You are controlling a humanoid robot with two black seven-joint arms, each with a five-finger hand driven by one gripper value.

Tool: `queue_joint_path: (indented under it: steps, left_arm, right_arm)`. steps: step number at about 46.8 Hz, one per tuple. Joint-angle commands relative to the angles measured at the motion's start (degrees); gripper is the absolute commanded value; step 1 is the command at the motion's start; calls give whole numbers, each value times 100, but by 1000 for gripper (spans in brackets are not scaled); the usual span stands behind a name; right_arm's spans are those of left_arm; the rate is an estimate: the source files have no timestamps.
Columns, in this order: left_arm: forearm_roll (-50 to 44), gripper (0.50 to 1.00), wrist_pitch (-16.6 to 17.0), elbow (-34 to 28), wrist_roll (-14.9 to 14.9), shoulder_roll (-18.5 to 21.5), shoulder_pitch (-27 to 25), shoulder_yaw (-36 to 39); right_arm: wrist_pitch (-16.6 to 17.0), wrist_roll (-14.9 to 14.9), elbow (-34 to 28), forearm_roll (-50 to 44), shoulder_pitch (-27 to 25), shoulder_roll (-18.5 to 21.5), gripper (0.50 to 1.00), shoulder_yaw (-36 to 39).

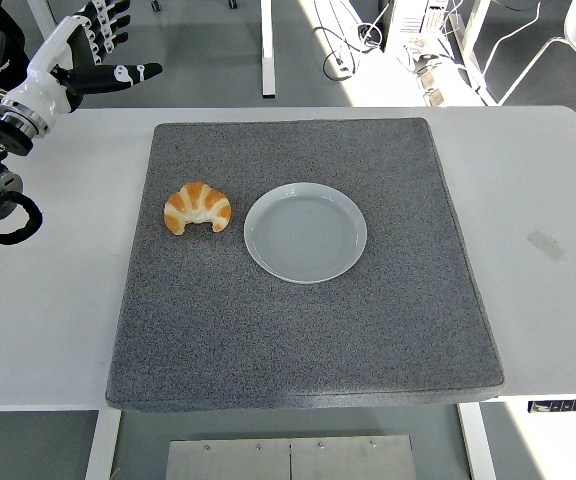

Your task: Place the bread on the plate

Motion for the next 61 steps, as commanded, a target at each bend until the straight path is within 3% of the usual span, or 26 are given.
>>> queue_joint_path:
  steps: [1, 8, 19, 29, 40, 54, 61]
  left_arm:
    - [274, 934, 11, -222, 92, 131, -30, 35]
    - [731, 896, 11, -609, 645, 394, -100, 44]
    - [1539, 849, 11, -723, 1612, 403, -153, 166]
    - [1891, 822, 11, -1215, 1858, 456, -363, 544]
    - [2208, 781, 46, -1549, 2473, 482, -715, 1159]
    - [2261, 789, 116, -1567, 2693, 456, -856, 1581]
    - [2314, 893, 81, -1778, 2711, 465, -900, 1661]
  right_arm:
    - [0, -7, 0, 0, 9, 0, 1000, 0]
    - [0, -7, 0, 0, 9, 0, 1000, 0]
    - [0, -7, 0, 0, 0, 0, 1000, 0]
    - [0, 2, 0, 0, 9, 0, 1000, 0]
    - [0, -7, 0, 0, 0, 0, 1000, 0]
    - [0, 2, 0, 0, 9, 0, 1000, 0]
    - [0, -7, 0, 0, 9, 0, 1000, 0]
